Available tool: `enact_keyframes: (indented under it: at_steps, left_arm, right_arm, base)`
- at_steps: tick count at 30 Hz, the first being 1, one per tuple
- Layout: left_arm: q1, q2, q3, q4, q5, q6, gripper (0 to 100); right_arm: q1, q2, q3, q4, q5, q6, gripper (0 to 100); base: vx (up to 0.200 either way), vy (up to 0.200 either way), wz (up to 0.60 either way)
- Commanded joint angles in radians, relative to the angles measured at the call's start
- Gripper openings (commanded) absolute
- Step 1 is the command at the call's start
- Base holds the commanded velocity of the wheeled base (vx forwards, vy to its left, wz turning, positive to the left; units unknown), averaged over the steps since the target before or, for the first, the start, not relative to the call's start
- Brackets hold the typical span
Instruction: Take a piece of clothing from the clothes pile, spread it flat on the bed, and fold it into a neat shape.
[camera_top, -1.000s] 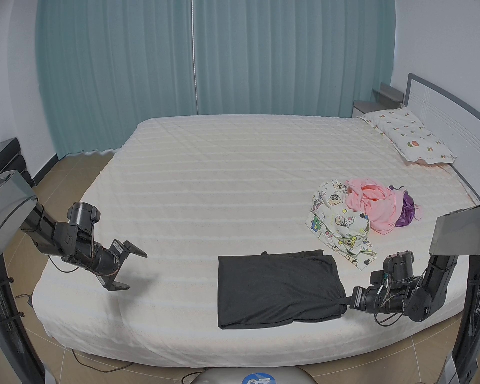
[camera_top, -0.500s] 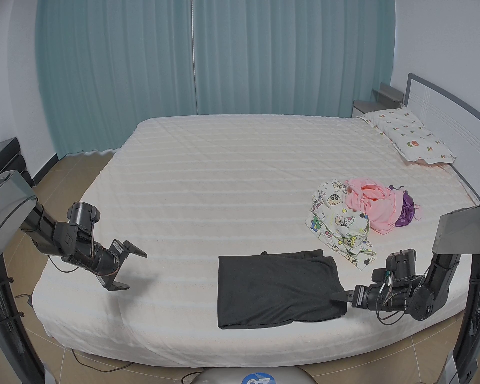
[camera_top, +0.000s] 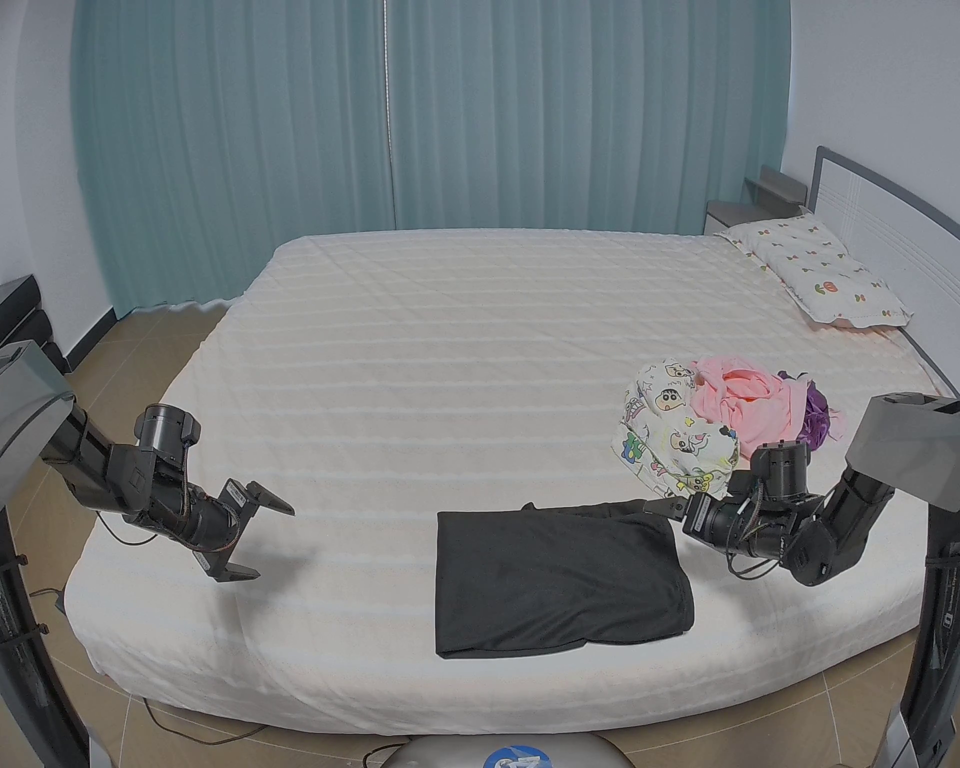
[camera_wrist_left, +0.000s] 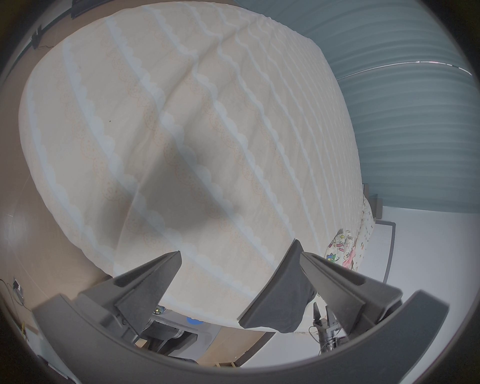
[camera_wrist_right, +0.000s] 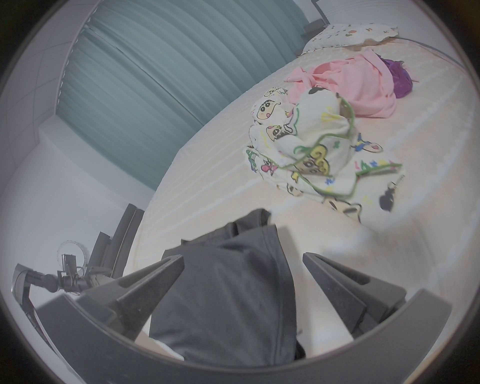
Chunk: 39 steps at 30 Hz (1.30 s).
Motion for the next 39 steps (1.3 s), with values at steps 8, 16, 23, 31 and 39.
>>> enact_keyframes:
  at_steps: [8,16,23,31,39]
  left_arm:
    - [0.0,0.001,0.0,0.0,0.0,-0.001,100]
    - [0.0,0.0,0.001,0.0,-0.002,-0.001,100]
    - [0.0,0.0,0.001,0.0,0.0,-0.001,100]
    - [0.0,0.0,0.001,0.0,0.0,-0.001,100]
    - [0.0,0.0,0.001,0.0,0.0,-0.001,100]
  right_arm:
    - [0.026,0.146,-0.178,0.078,-0.01,0.062,0]
    - [0.02,0.128,-0.161,0.038,-0.014,0.134,0]
    - [0.005,0.122,-0.167,0.038,-0.046,0.145,0]
    - [-0.009,0.126,-0.172,0.017,-0.069,0.214,0]
    - [-0.015,0.129,-0.172,0.015,-0.069,0.216,100]
  base:
    - [0.0,0.0,0.0]
    - [0.0,0.0,0.0]
    - [0.0,0.0,0.0]
    - [0.0,0.0,0.0]
    - [0.0,0.0,0.0]
